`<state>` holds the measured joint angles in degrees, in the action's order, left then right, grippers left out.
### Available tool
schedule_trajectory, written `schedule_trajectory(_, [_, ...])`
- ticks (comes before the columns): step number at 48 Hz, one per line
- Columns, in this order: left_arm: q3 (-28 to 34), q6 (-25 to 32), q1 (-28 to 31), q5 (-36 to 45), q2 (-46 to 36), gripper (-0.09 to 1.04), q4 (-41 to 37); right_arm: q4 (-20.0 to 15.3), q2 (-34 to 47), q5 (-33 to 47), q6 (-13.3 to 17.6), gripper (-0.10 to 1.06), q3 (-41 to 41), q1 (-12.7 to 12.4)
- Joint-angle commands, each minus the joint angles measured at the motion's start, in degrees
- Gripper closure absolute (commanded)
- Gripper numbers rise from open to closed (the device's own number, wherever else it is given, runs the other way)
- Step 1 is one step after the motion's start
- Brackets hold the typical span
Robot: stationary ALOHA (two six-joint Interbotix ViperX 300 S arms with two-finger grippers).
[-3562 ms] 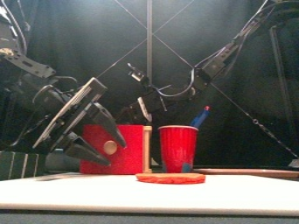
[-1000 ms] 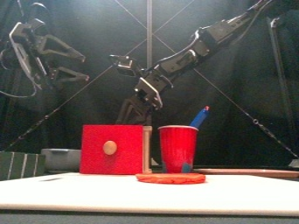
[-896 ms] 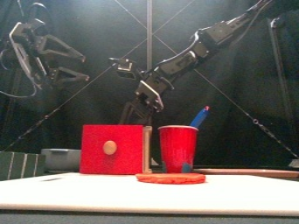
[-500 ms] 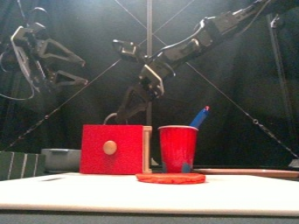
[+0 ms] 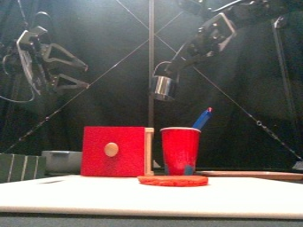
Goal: Get the cutter from the drawer then cut the dough then place the extra dough in the bowl
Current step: Place the cutter on the board
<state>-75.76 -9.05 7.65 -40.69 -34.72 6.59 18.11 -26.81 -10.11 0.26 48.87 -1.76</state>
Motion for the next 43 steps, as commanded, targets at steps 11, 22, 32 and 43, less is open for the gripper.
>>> schedule_trajectory(11, [3.3, 0.2, 2.2, -0.5, 0.4, 0.02, -0.2, 0.2, -4.0, 4.9, 0.2, 0.47, 10.0, -0.1])
schedule_trajectory(22, [6.7, 0.2, 3.4, -0.5, 2.6, 0.02, -3.0, -2.7, 1.0, 5.2, 0.4, 0.47, 9.0, -0.1])
schedule_trajectory(32, [11.4, 0.3, 7.1, -0.4, 8.6, 0.02, -6.7, -10.1, 6.4, 5.2, 0.4, 0.47, 6.2, 0.4])
schedule_trajectory(43, [16.4, 0.1, 12.9, -0.9, 14.1, 0.02, -6.4, -15.1, 11.3, 5.2, 0.5, 0.47, 4.7, 1.3])
